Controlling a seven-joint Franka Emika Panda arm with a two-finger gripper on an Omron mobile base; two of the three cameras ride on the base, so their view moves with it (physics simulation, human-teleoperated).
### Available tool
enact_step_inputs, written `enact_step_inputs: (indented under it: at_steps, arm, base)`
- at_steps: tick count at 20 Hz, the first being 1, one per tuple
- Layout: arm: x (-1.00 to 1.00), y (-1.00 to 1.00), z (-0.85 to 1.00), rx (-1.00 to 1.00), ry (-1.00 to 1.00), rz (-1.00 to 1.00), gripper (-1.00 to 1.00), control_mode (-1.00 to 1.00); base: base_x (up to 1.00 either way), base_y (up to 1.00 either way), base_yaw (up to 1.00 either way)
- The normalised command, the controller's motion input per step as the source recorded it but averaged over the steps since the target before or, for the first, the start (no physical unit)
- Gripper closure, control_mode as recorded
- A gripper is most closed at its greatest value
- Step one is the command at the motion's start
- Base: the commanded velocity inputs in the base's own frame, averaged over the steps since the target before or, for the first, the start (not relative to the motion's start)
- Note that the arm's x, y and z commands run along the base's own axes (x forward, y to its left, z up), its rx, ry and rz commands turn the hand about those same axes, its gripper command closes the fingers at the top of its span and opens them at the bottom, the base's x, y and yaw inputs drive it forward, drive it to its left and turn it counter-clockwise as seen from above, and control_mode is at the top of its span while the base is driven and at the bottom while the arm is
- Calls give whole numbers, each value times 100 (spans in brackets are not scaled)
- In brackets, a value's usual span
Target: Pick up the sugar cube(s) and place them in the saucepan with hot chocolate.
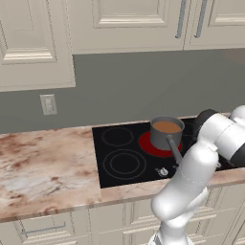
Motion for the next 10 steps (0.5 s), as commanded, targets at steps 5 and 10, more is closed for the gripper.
enact_step_inputs:
  at_steps: [5, 10]
  arm:
    - [-5, -29, -3, 6, 0, 0, -100, -100]
    - [-3, -47, 0, 7, 0, -2, -100, -100]
  base:
    - [0, 0, 0]
    - [0, 0, 0]
